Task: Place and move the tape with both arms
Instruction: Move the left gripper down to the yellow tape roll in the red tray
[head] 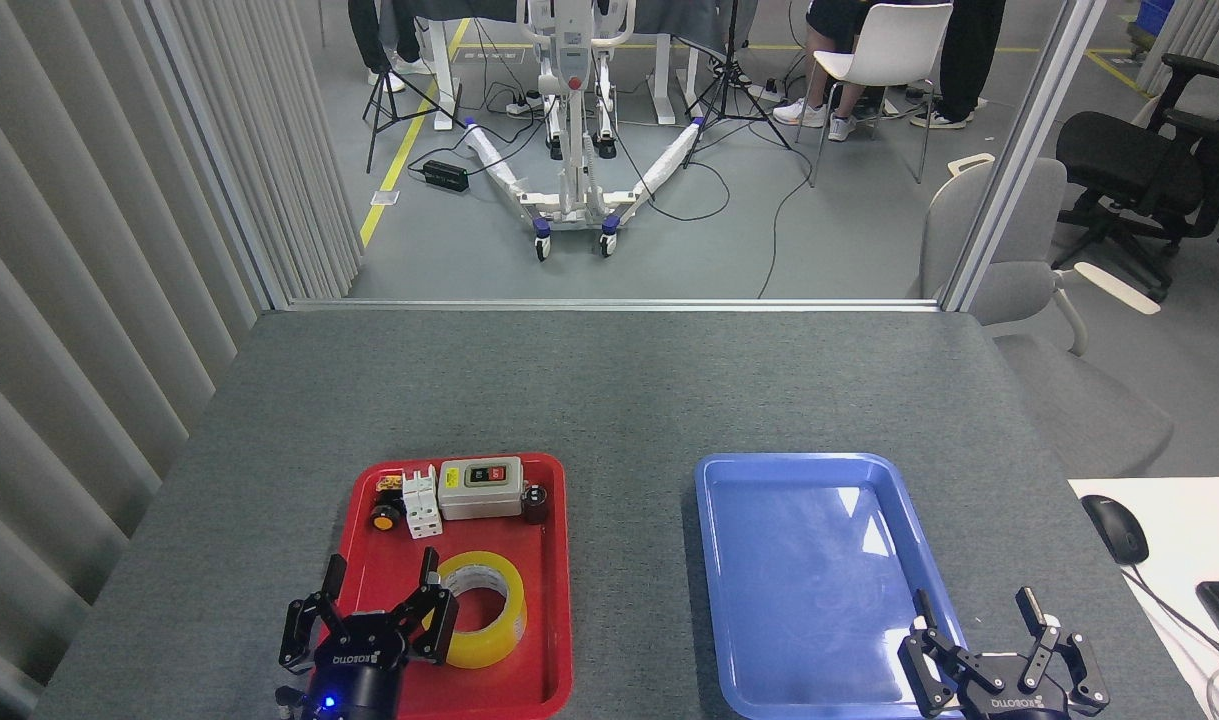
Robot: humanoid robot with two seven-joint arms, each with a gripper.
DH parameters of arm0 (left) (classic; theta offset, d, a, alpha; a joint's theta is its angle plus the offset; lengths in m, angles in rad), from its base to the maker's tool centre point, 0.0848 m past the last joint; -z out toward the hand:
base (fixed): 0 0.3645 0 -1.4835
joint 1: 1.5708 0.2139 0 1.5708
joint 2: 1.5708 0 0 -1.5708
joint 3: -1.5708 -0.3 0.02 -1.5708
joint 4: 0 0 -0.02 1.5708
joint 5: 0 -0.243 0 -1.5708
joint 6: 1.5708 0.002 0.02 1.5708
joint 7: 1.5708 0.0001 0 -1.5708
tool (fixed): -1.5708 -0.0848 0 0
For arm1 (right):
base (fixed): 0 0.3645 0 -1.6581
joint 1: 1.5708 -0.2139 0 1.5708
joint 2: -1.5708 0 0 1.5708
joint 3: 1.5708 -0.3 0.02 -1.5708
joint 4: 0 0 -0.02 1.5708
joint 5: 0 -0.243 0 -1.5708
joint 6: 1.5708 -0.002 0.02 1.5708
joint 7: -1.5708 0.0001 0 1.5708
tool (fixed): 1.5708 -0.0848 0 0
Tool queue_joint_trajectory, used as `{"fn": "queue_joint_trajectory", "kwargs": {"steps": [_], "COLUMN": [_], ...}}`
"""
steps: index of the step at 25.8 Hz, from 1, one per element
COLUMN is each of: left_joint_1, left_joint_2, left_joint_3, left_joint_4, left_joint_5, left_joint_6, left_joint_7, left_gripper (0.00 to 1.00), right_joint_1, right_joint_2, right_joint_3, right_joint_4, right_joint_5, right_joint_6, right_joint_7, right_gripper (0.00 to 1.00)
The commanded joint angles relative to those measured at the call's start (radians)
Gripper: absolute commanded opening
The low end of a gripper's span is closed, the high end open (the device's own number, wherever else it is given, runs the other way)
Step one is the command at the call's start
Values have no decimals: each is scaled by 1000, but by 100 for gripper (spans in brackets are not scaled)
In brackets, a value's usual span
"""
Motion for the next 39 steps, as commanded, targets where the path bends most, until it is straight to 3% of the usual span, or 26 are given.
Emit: {"fn": "queue_joint_trajectory", "kwargs": {"steps": [1, 11, 13, 15, 20, 22, 27, 39], "left_joint_1": [-3, -19, -25, -37, -74, -80, -123, -238], "left_joint_2": [-9, -14, -13, -13, -9, -9, 3, 7], "left_joint_3": [2, 3, 3, 5, 3, 3, -1, -7], "left_joint_4": [2, -41, -47, -68, -145, -157, -130, 79], "left_joint_5": [-1, 5, 8, 11, 11, 13, 16, 10], "left_joint_6": [-1, 3, 3, 4, 10, 26, 59, 145], "left_joint_7": [-7, -96, -160, -298, -855, -978, -1016, -1018], "left_gripper": [100, 100, 100, 100, 100, 100, 100, 100], "right_joint_1": [-1, 4, 4, 5, -5, -10, -8, -12], "right_joint_2": [-9, -9, -4, -1, 2, 3, 2, 5], "right_joint_3": [0, -11, -11, -11, -14, -14, -13, -13], "right_joint_4": [0, 22, 22, 22, 22, 22, 22, 45], "right_joint_5": [1, 1, 1, 1, 1, 1, 1, 1], "right_joint_6": [0, -34, -34, -34, -32, -31, -31, -22], "right_joint_7": [4, 2, 2, 2, 2, 2, 2, 2], "right_gripper": [99, 99, 99, 99, 99, 99, 99, 99]}}
